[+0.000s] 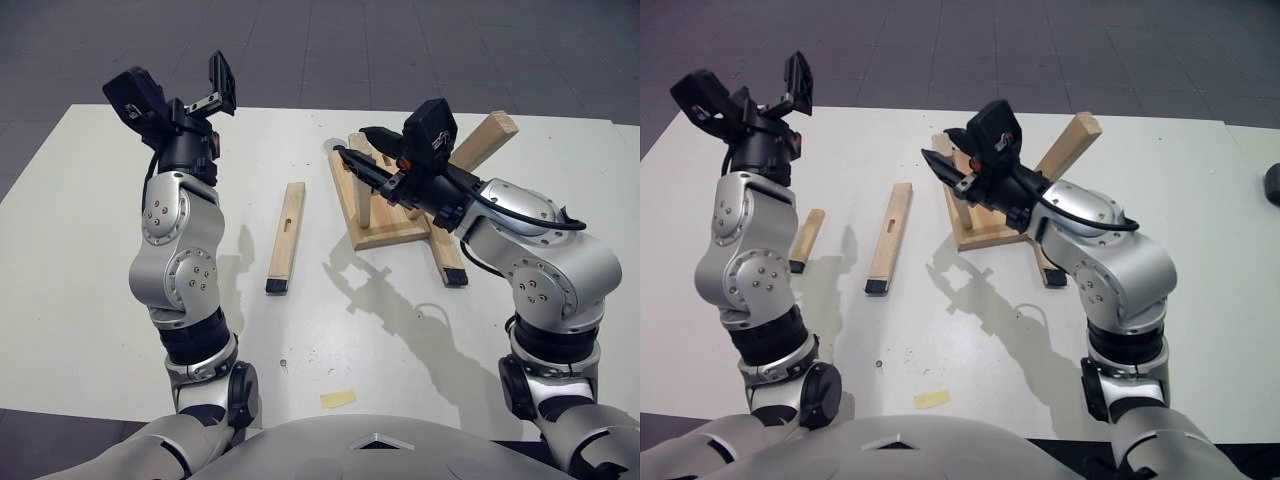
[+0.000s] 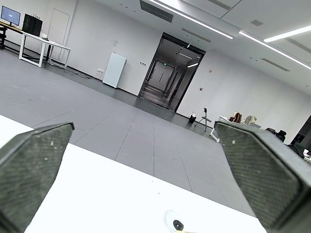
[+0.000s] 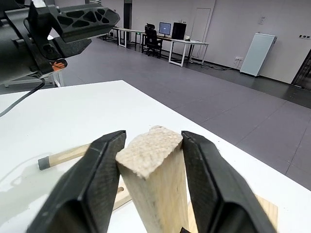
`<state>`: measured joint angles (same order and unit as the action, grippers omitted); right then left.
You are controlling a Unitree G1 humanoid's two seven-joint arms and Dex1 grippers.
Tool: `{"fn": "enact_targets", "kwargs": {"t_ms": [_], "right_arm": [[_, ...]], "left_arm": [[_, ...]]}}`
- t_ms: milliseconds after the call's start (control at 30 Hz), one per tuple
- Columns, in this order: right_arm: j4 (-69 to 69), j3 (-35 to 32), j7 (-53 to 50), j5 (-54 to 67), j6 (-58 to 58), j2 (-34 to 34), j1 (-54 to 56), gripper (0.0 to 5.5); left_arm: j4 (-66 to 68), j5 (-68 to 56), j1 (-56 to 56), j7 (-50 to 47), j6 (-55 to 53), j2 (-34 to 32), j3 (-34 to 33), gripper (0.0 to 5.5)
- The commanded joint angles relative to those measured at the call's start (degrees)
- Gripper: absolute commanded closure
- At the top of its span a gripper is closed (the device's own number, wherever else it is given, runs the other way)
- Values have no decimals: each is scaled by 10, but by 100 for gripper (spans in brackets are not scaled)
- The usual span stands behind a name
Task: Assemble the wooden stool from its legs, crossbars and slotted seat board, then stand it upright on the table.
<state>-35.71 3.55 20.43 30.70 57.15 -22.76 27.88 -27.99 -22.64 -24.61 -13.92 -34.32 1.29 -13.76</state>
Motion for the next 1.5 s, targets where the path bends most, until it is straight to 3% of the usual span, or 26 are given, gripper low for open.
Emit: {"fn": "enact_targets", "kwargs": {"t_ms": [33,233,433,467,600,833,967,1067,1200,1333,1500], "right_arm": [[44,-1,119,21,-19,-88,-10,364],[239,39,457,-29,-226,-267,34,386],[524,83,549,-132,-391,-248,179,443],[553,87,549,-144,-416,-237,196,406],[600,62,543,-153,-469,-209,231,345],[526,-19,591,-81,-457,-227,217,229],[513,-72,507,-27,-380,-181,260,159],[375,-83,368,19,-287,-109,231,103],[139,-3,222,10,-210,-39,104,34],[140,57,19,-34,-103,92,72,12],[215,122,-45,-85,-97,169,32,12]], "left_arm": [[0,3,0,-5,-6,-2,-1,10],[11,5,-9,-2,-3,-4,2,10],[22,4,-17,3,-1,-7,2,10],[22,4,-18,3,-1,-8,2,10],[23,5,-17,4,-1,-10,1,10],[25,5,-15,6,2,-9,-2,10],[18,4,-15,3,2,-11,-9,10],[11,6,-14,-4,4,-11,-15,10],[-5,5,-14,-12,1,-9,-18,10],[-7,7,-10,-17,3,-7,-21,10],[1,11,-5,-19,1,-3,-18,10]]}}
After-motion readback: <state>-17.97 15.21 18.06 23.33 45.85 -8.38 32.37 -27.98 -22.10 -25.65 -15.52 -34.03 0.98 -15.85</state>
